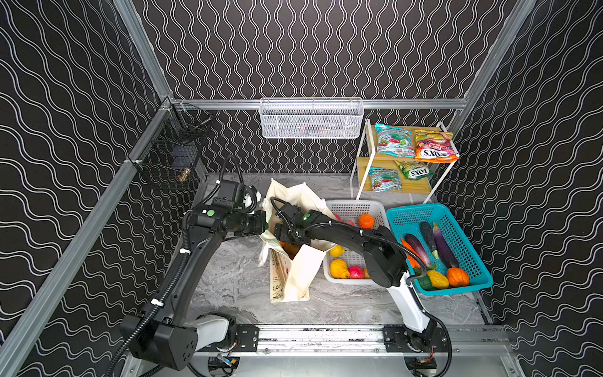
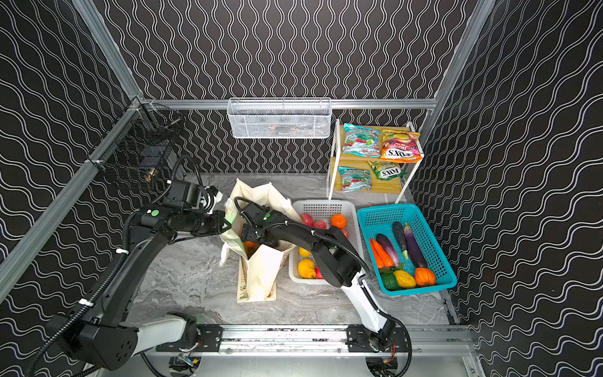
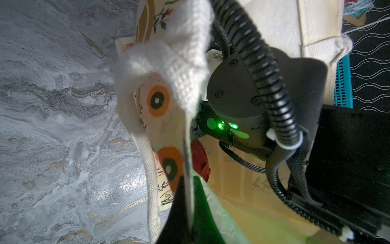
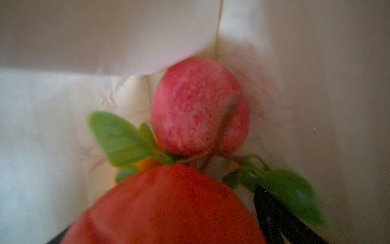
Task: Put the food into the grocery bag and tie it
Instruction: 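Open the right gripper to drop the tomato into the tote, then withdraw the right gripper from the tote back over the teal basket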
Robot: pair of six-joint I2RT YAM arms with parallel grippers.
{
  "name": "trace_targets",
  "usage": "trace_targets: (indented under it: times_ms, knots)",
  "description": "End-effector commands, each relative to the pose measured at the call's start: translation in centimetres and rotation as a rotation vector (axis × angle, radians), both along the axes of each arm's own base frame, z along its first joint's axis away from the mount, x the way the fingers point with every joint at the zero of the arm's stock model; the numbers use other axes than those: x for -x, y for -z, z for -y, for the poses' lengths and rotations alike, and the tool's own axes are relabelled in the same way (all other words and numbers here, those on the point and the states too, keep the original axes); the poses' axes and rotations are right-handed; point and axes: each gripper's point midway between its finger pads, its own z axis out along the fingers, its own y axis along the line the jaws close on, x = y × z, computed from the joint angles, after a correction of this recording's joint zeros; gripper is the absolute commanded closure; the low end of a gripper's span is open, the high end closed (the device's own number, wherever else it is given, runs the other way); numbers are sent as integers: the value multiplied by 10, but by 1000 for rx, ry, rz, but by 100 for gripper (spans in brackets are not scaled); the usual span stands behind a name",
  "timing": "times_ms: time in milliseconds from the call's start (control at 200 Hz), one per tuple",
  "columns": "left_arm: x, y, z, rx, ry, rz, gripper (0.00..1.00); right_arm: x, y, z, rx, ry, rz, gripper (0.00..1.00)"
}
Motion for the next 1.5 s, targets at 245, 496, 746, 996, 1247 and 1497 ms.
trace_targets:
  times_ms: [245,496,746,996,1247,1497]
  knots:
    - [1,4,0,6,-8,-17,100,6,-45,20,34,-1,35,1]
    - [2,5,0,5,-7,-18,100,1,-100,25,1,17,112,1]
    - [2,6,0,5,-7,-20,100,0,-187,35,-130,54,246,1]
    - [1,6,0,8,-10,-17,100,0,-273,68,-201,108,438,1]
    - [0,-1,1,16,-14,-5,100,10,-329,150,-119,254,618,1]
    - [2,-2,1,21,-8,3,100,30,-314,319,4,567,644,3]
